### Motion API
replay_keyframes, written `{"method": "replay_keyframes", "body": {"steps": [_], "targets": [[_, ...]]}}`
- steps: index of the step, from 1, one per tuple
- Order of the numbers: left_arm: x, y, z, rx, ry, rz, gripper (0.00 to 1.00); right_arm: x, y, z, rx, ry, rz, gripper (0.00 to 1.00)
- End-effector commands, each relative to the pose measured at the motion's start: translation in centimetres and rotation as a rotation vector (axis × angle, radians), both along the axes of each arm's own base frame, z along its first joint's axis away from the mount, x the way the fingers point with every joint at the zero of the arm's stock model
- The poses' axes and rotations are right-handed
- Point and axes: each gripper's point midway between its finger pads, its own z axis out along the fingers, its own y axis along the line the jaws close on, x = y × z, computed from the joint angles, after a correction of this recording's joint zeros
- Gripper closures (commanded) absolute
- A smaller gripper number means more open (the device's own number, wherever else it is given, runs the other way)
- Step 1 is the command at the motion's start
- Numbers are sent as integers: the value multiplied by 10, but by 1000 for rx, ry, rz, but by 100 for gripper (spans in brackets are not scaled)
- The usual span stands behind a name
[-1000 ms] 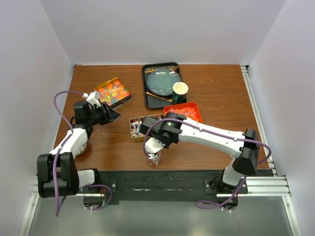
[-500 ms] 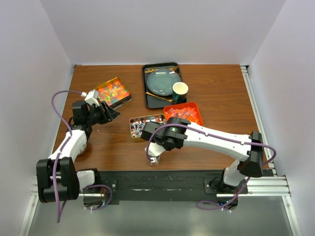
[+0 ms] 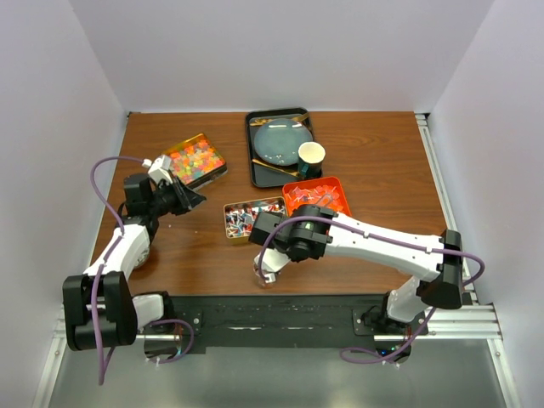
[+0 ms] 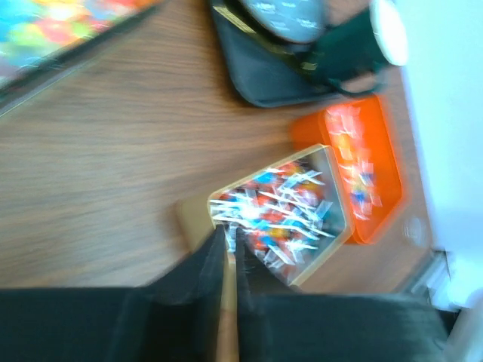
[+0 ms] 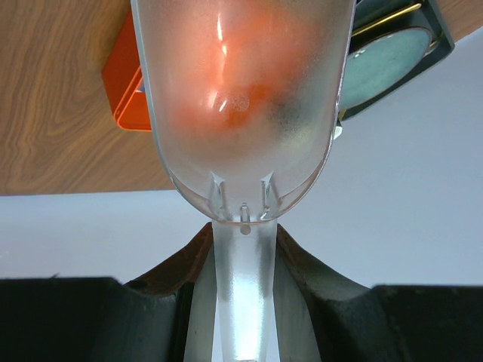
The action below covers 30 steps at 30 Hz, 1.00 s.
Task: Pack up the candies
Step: Place the fake candies in the packing bottle, then adjust the spatula.
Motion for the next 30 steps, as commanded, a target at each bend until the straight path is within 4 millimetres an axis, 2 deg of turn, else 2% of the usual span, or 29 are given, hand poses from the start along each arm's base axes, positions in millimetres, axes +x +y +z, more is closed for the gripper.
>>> {"method": "replay_keyframes", "body": {"steps": [1,2,3,4,6,7,11,15,17,22,24,25,28,29,30], "targets": [[-9,-30,58,-152,-164,-207,100,-1,-34,20,32,143,-197,100],[-14,-35,65,-176,-180,-239,100,6,-29,15,59,173,-256,100],[-15,-39,79,-189,-239,-269,100,16,-34,13,111,199,-356,100],[-26,-46,87,-251,-225,-302,100,19,-27,16,175,234,-383,100],[-34,-53,101,-298,-267,-352,100,30,-23,9,210,262,-445,100],[-36,-56,105,-343,-233,-354,100,33,-21,6,226,268,-459,100],[-40,-63,109,-340,-234,-406,100,39,-2,-6,289,300,-496,100],[-40,-69,111,-333,-231,-435,100,51,26,-10,358,319,-532,100],[-37,-70,106,-330,-210,-429,100,52,38,-7,404,336,-544,100],[-29,-68,92,-307,-180,-406,100,59,67,20,548,353,-518,100],[-25,-67,85,-289,-168,-396,100,57,74,34,606,368,-486,100],[-23,-65,83,-283,-167,-388,100,47,78,44,642,414,-446,100],[-19,-63,78,-266,-164,-370,100,38,81,54,692,444,-384,100],[-18,-62,75,-261,-153,-361,100,34,76,64,714,436,-355,100],[-14,-60,73,-239,-162,-345,100,31,74,57,694,447,-345,100]]}}
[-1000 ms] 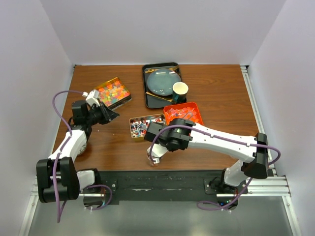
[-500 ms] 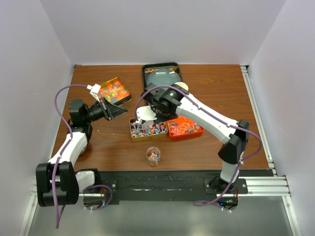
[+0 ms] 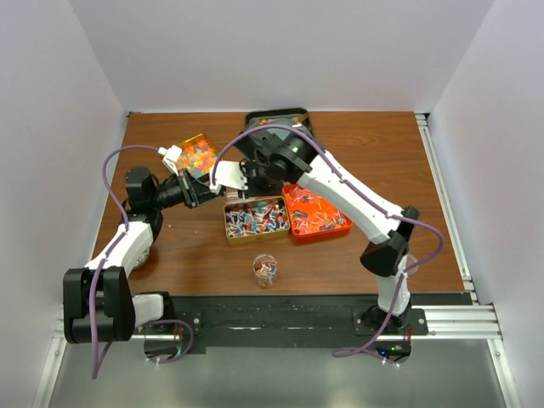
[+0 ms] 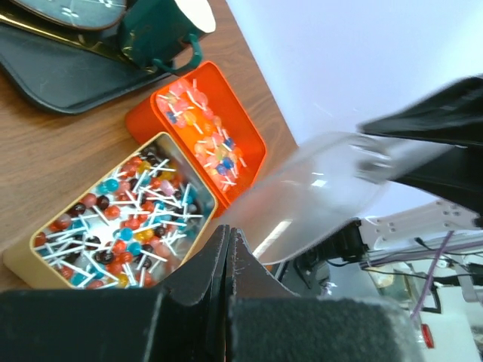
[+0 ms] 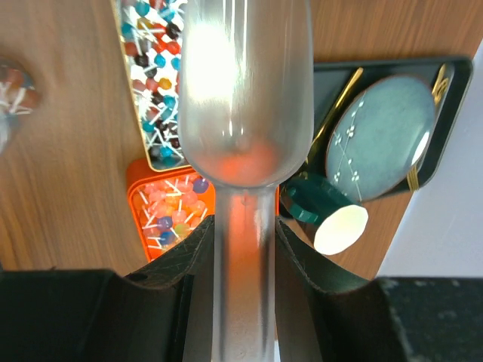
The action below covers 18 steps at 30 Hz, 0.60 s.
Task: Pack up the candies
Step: Adjust the spatula.
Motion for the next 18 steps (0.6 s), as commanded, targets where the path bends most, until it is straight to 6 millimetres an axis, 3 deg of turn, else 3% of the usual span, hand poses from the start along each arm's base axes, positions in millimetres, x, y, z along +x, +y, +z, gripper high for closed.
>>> {"method": "replay_keyframes", "body": {"steps": [1,2,3,5,6,7,8,12,14,18], "targets": [[16,8,-1,70,-49,53,100,-37,-31,29,36,29,88,100],[18,14,-5,87,-20,80,100,-37,-40,33,28,5,106,100],[26,22,-10,132,-29,136,100,-34,-51,21,-24,6,101,100],[31,39,-23,183,38,218,91,-16,-80,17,-80,-19,75,100],[36,50,-32,233,51,281,85,-11,-96,6,-130,-1,66,100],[37,56,-41,262,82,313,76,-6,-109,2,-170,4,61,100],[29,63,-58,290,161,337,71,8,-131,-2,-230,-4,58,100],[11,77,-103,353,318,417,57,31,-181,-18,-381,-4,75,100],[-2,75,-122,339,385,424,50,41,-200,-23,-453,-12,115,100],[-11,75,-136,328,444,440,46,55,-222,-39,-586,-41,187,100]]}}
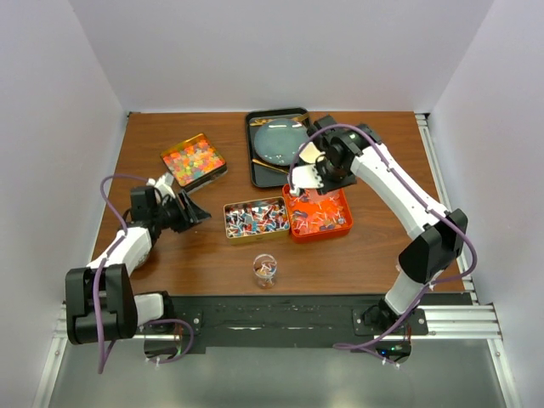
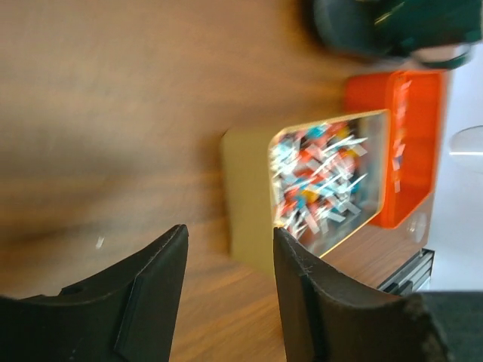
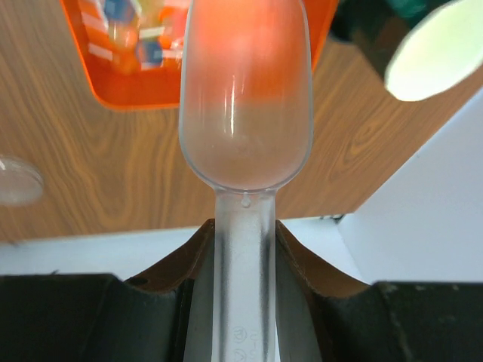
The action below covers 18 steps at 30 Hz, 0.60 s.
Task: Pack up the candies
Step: Adjust the spatula, then scoop the fake candies from the storage box.
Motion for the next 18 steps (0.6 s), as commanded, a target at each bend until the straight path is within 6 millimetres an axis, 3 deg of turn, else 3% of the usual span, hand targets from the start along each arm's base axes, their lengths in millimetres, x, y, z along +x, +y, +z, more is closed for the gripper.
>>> {"method": "replay_keyframes", "body": {"steps": [1,8,18], "targets": [[-9,8,-16,18,63,52,46,6,-27,1,-208,-25,185,100],[-17,7,-23,19,52,57,46,21,-36,-26,-336,-15,255,100],[-17,8,-21,30,23,58,46,45,-32,-45,-402,-23,261,100]]}}
